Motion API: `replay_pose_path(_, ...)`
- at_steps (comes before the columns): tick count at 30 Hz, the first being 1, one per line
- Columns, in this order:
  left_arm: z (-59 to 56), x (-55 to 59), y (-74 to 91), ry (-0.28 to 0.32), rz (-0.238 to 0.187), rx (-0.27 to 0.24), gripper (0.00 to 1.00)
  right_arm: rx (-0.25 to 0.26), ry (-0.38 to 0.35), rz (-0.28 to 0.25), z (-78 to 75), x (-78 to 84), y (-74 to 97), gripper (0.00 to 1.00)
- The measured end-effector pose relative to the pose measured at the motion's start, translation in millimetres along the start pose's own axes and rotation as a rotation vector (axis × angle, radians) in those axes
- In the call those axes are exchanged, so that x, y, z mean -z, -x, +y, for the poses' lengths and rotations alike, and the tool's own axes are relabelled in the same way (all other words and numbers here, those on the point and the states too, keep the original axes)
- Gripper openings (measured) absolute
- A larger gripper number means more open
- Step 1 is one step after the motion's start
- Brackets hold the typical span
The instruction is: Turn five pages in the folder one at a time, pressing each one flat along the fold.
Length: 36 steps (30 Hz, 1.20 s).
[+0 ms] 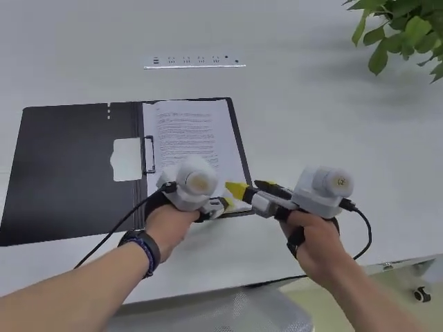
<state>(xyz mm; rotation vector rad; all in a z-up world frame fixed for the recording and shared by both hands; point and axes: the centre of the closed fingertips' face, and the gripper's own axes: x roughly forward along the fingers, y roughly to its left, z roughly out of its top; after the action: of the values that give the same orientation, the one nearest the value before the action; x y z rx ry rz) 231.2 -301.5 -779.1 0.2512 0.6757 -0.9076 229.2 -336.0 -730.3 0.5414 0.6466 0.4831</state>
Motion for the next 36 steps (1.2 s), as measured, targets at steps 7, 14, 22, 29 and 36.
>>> replay_pose_path(7,1.8,1.0,4.0,0.035,-0.017,-0.007,0.52,-0.013,-0.030,0.012,-2.8,-1.7,-17.3,0.53)
replay_pose_path(14,4.1,2.8,7.5,0.079,-0.030,-0.010,0.47,-0.026,-0.037,0.028,-1.9,2.2,-24.0,0.53)
replay_pose_path(22,0.9,6.1,11.1,0.088,-0.021,-0.003,0.45,-0.055,-0.108,0.004,-1.6,3.4,-29.2,0.45)
replay_pose_path(29,-1.9,8.2,15.4,0.118,-0.022,0.014,0.48,-0.060,-0.130,-0.004,-1.6,5.9,-26.0,0.39)
replay_pose_path(36,-8.9,10.2,26.4,0.134,0.004,0.046,0.58,-0.051,-0.161,-0.035,-4.3,8.7,-17.1,0.28)
